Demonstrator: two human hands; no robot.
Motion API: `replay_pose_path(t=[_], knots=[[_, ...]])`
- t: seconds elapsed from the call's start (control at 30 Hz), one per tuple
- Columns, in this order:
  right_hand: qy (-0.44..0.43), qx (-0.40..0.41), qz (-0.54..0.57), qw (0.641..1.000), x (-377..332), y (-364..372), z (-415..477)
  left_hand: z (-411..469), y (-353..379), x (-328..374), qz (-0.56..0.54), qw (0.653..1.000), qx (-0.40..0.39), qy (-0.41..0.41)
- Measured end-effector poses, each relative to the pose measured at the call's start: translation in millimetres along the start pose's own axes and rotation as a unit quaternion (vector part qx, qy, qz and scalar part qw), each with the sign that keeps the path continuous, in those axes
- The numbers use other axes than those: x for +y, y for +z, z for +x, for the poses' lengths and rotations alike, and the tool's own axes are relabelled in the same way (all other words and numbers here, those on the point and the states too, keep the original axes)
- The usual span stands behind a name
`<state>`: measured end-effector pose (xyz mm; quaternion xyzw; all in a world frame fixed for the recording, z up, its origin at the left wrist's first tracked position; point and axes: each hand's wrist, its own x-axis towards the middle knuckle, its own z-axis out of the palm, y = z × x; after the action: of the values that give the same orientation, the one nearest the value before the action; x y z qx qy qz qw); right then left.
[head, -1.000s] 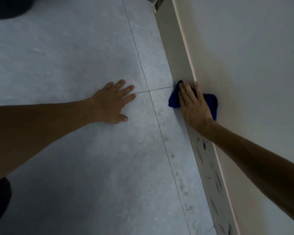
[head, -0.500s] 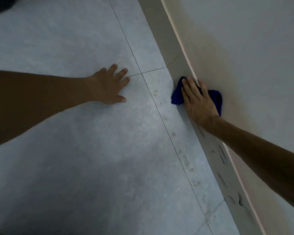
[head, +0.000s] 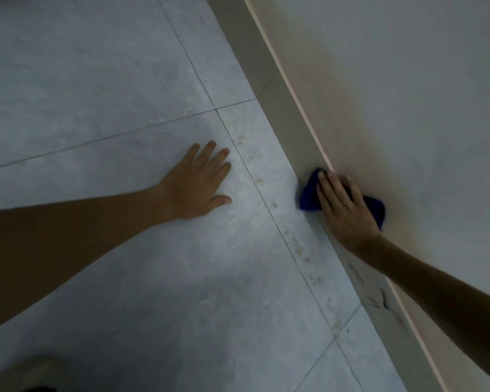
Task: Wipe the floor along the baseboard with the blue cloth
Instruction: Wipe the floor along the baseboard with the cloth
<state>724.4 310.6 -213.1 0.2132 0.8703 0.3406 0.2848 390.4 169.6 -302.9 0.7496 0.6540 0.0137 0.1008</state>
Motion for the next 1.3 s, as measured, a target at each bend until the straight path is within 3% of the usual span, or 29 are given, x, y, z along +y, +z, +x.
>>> replay_pose_path(t=[0.1,0.17,0.43,0.53,0.6,0.67,0.83,0.93,1.13,1.3], knots=[[0.034,0.035,0.003,0.999,4,-25,58,2,17,29,-0.010,1.000,0.028,0.011],[0.014,0.008,-0.017,1.000,10,-28,53,0,22,41,-0.014,1.000,0.017,0.015],[-0.134,-0.100,-0.061,0.984,36,36,-182,-58,11,57,-0.022,1.000,-0.013,0.012],[-0.126,-0.133,-0.049,0.982,27,50,-235,-69,7,57,0.013,1.000,-0.008,0.021],[-0.120,-0.061,-0.010,0.991,20,57,-211,-65,10,55,0.019,1.000,-0.002,0.015],[-0.062,-0.003,0.001,0.998,13,48,-171,-65,17,66,0.038,0.999,-0.011,0.000],[0.012,0.024,-0.013,1.000,5,11,-67,-92,27,115,0.046,0.998,-0.050,-0.009],[0.009,0.022,-0.014,1.000,4,13,-64,-112,36,135,0.064,0.995,-0.076,0.006],[-0.056,-0.004,-0.034,0.998,-8,71,-175,-123,33,157,0.121,0.984,-0.129,-0.002],[-0.128,-0.061,-0.059,0.988,-15,122,-298,-111,9,162,0.084,0.973,-0.216,-0.013]])
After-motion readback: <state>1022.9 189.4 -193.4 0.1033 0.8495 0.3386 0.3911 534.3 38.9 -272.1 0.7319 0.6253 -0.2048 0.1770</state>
